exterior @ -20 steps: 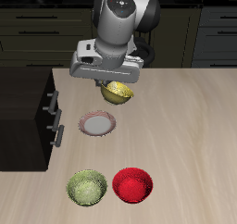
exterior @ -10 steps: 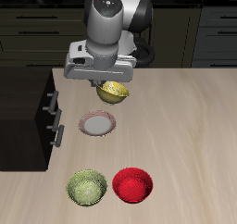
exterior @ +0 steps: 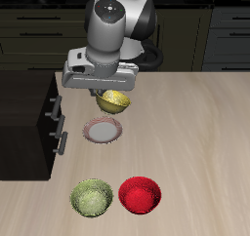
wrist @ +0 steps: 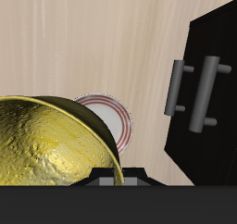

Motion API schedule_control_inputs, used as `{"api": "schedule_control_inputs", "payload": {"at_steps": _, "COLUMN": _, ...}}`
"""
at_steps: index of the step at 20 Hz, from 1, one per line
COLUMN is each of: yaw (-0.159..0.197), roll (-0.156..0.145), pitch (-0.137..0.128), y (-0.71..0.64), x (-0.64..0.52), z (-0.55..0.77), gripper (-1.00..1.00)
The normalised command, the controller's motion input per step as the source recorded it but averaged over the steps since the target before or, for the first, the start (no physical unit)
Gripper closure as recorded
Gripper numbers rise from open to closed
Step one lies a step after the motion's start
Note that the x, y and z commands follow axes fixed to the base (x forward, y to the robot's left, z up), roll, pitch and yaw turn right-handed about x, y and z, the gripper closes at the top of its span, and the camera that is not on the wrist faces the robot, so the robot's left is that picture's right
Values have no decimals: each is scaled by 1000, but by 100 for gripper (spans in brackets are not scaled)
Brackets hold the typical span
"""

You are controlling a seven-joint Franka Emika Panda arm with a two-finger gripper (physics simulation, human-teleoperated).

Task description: Place the yellow bowl on the plate

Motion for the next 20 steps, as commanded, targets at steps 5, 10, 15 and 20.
{"api": "schedule_control_inputs", "payload": {"at_steps": 5, "yaw": 1, "roll": -7, "pitch": 35, "y": 33, "x": 78, "z": -76, "gripper": 100}}
{"api": "schedule_control_inputs", "payload": {"at_steps": 10, "yaw": 5, "roll": 2, "pitch": 36, "y": 63, "x": 59, "z": -98, "gripper": 100}}
{"api": "schedule_control_inputs", "payload": {"at_steps": 15, "yaw": 43, "roll": -51, "pitch": 85, "y": -9, "x": 53, "z": -270, "gripper": 100}}
{"api": "schedule_control_inputs", "payload": {"at_steps": 20, "yaw": 4, "roll": -10, "pitch": -9, "y": -53, "x": 31, "z": -75, "gripper": 100}}
